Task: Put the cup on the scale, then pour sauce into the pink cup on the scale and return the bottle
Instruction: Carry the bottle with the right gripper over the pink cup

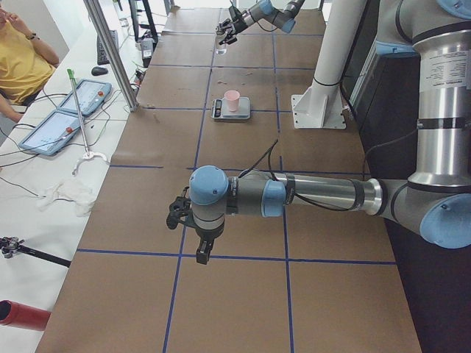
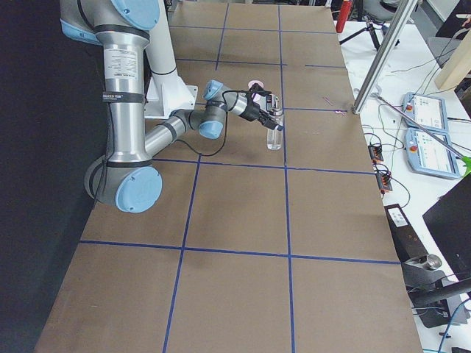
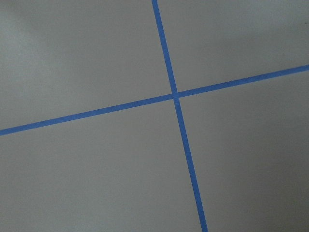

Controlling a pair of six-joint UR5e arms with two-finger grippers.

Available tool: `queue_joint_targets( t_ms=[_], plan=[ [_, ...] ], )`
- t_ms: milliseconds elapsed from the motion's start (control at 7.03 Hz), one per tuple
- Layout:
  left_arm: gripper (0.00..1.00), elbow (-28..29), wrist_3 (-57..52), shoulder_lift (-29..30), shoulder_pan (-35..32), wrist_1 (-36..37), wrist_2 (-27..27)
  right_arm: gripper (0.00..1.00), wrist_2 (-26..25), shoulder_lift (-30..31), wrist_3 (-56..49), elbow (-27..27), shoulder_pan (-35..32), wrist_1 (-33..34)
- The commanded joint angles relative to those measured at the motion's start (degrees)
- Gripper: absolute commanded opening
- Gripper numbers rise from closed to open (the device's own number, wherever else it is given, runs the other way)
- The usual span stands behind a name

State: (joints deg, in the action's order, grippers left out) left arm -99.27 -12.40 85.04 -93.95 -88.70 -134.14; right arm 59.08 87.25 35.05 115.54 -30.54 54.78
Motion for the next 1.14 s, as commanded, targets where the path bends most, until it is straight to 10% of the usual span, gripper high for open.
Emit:
queue_joint_targets(
  t_ms=[0,712,996],
  plan=[
    [1.00,-0.04,-0.34,-1.18,0.17,-0.25,-0.07,0.00,-0.37,-10.03,-3.59,0.73,-0.13,15.37],
    [1.00,-0.04,-0.34,-1.28,0.26,-0.16,0.02,0.00,-20.62,-27.29,-3.94,-2.84,10.65,46.59],
    [1.00,-0.04,-0.34,-1.28,0.26,0.01,0.02,0.00,-31.09,-27.57,-11.01,-8.11,14.53,47.26]
  ],
)
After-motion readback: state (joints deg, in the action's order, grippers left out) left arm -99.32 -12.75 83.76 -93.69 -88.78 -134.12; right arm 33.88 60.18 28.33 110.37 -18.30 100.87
